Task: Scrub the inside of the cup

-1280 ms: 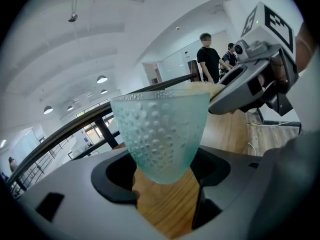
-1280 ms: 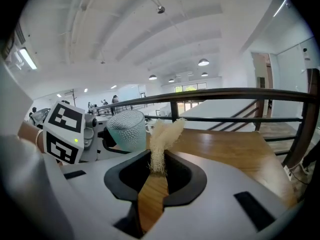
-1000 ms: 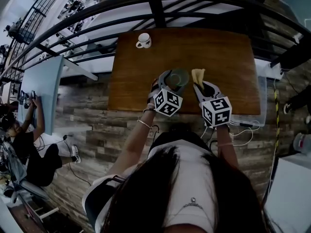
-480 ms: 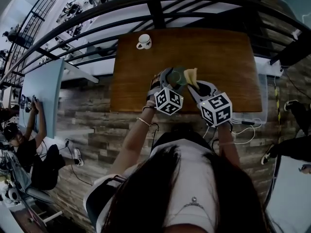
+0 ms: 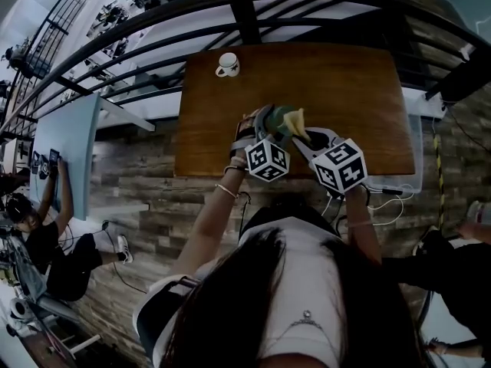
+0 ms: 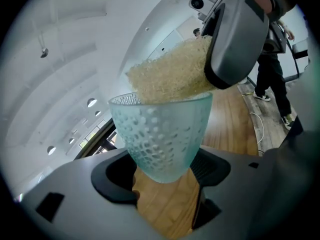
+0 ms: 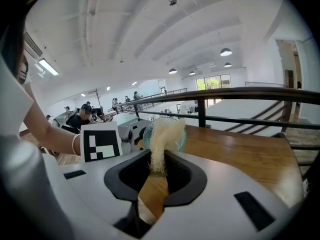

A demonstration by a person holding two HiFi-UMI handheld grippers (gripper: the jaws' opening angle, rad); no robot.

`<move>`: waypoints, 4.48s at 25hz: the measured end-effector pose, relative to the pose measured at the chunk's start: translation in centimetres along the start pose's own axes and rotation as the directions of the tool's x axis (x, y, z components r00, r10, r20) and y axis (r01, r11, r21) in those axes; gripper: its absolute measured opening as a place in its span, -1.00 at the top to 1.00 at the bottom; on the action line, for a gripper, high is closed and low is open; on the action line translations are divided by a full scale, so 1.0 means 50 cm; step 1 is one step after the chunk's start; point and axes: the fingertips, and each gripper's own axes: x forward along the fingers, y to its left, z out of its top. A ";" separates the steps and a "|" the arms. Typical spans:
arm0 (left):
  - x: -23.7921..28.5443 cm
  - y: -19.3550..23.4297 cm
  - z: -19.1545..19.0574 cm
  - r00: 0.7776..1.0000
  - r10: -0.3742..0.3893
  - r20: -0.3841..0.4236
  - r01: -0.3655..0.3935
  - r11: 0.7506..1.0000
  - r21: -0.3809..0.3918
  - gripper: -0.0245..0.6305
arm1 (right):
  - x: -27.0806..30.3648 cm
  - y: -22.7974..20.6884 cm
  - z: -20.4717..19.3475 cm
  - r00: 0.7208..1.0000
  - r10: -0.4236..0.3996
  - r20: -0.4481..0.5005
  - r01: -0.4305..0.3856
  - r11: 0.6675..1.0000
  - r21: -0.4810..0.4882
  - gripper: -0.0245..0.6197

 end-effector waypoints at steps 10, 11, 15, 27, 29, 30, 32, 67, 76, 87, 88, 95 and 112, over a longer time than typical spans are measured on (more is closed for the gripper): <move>-0.008 0.003 0.009 0.998 0.055 -0.005 -0.054 0.990 0.134 -0.11 | 0.004 0.015 -0.020 0.993 0.041 -0.112 -0.043 0.999 -0.019 0.65; -0.008 0.003 0.011 0.998 0.057 -0.006 -0.056 0.988 0.142 -0.11 | 0.003 0.015 -0.021 0.992 0.045 -0.121 -0.047 0.999 -0.019 0.65; -0.005 0.000 0.016 0.998 0.063 -0.006 -0.061 0.984 0.168 -0.11 | 0.001 0.017 -0.028 0.984 0.059 -0.166 -0.066 0.997 -0.033 0.65; -0.003 -0.018 0.046 0.996 0.086 0.018 -0.087 0.944 0.317 -0.11 | -0.012 0.007 -0.060 0.961 0.099 -0.259 -0.096 0.995 0.024 0.65; -0.003 -0.019 0.048 0.996 0.089 0.022 -0.091 0.938 0.336 -0.11 | -0.012 0.007 -0.063 0.959 0.105 -0.262 -0.100 0.994 0.032 0.65; -0.004 -0.020 0.049 0.996 0.091 0.023 -0.093 0.935 0.342 -0.11 | -0.012 0.008 -0.064 0.959 0.110 -0.263 -0.103 0.994 0.038 0.65; -0.006 -0.019 0.051 0.995 0.094 0.025 -0.097 0.930 0.353 -0.11 | -0.012 0.010 -0.065 0.956 0.121 -0.265 -0.113 0.992 0.048 0.65; -0.038 -0.024 0.087 0.987 0.136 0.087 -0.157 0.928 0.337 -0.11 | -0.013 0.052 0.014 0.894 0.429 0.129 -0.434 0.760 0.484 0.65; -0.046 -0.003 0.091 0.982 0.160 0.103 -0.185 0.931 0.314 -0.10 | -0.021 0.050 0.048 0.850 0.452 0.270 -0.522 0.655 0.547 0.65; -0.047 0.024 0.091 0.970 0.207 0.126 -0.235 0.932 0.277 -0.10 | -0.025 0.034 0.081 0.786 0.453 0.421 -0.617 0.542 0.571 0.65; -0.049 0.026 0.092 0.969 0.214 0.126 -0.242 0.930 0.275 -0.10 | -0.028 0.036 0.086 0.775 0.453 0.441 -0.632 0.524 0.571 0.65; -0.057 0.047 0.091 0.958 0.252 0.140 -0.282 0.921 0.269 -0.10 | -0.033 0.031 0.107 0.725 0.439 0.530 -0.688 0.431 0.584 0.65; -0.081 0.093 0.088 0.924 0.338 0.177 -0.371 0.907 0.202 -0.10 | -0.037 0.026 0.154 0.603 0.403 0.689 -0.791 0.190 0.581 0.65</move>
